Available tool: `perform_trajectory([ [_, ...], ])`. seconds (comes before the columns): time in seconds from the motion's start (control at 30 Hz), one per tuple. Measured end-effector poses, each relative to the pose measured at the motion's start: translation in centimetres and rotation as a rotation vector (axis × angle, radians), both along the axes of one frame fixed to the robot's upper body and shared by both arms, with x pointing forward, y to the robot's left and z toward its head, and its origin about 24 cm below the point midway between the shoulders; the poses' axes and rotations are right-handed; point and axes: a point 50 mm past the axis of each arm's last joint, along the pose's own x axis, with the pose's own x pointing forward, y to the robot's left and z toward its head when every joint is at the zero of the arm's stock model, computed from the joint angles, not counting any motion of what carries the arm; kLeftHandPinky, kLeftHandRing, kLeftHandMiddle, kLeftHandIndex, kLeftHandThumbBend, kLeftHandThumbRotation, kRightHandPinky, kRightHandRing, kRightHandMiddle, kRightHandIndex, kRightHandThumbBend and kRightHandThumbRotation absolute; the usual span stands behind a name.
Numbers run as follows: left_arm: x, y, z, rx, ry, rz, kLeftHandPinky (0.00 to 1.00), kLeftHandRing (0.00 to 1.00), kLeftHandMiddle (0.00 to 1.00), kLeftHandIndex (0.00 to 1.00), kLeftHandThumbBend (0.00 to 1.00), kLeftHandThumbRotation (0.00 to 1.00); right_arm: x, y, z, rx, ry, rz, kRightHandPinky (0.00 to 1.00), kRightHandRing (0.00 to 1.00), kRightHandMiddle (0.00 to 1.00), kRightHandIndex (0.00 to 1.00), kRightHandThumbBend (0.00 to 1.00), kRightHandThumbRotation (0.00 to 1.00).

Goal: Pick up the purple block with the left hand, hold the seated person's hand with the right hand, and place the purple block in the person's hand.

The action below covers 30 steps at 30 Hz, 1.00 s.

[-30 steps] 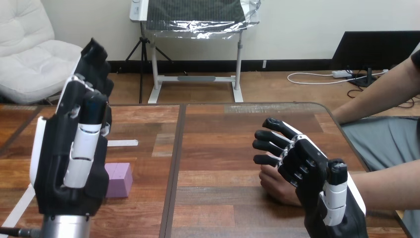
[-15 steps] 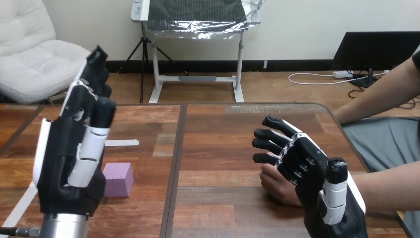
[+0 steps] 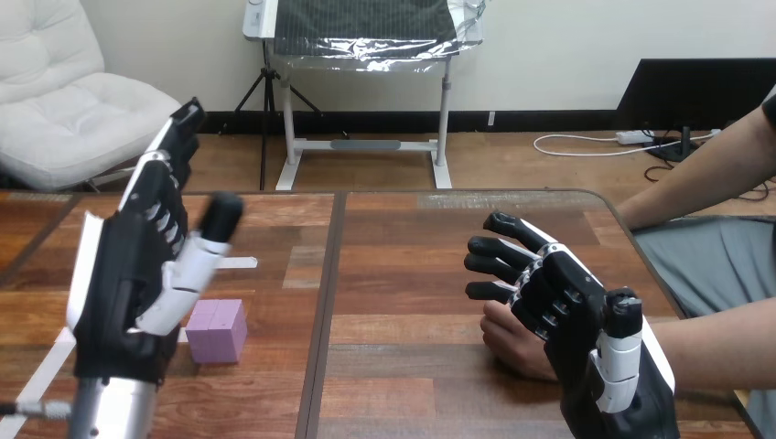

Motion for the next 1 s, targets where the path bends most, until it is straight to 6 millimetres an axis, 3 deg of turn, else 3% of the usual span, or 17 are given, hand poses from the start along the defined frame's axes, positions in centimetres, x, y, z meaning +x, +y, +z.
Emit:
perform_trajectory([
  [0.2,1.0,0.8,-0.1,0.156,-0.009,-0.005,0.84,0.92,0.93,0.89,0.62,0.44,0.2,0.0,0.1,0.004,-0.009,0.006,0.72,0.78,0.78,0.83,1.00,1.00],
  [0.27,1.4,1.1,-0.1,0.206,-0.009,-0.009,0.76,0.89,0.91,0.88,0.63,0.40,0.2,0.0,0.2,0.008,-0.012,0.009,0.72,0.78,0.77,0.83,1.00,1.00],
  [0.4,2.1,1.5,0.1,0.321,-0.001,-0.010,0.71,0.88,0.91,0.87,0.66,0.36,0.3,0.0,0.3,0.017,-0.018,0.012,0.72,0.78,0.77,0.83,1.00,1.00],
  [0.7,3.2,2.3,0.1,0.531,0.040,-0.004,0.74,0.90,0.91,0.87,0.66,0.26,0.4,0.1,0.3,0.018,-0.022,0.015,0.72,0.78,0.76,0.83,1.00,1.00],
  [1.0,4.1,3.2,-0.3,0.732,0.094,0.024,0.75,0.89,0.90,0.88,0.71,0.27,0.4,0.0,0.3,0.017,-0.021,0.013,0.72,0.77,0.76,0.83,1.00,1.00],
])
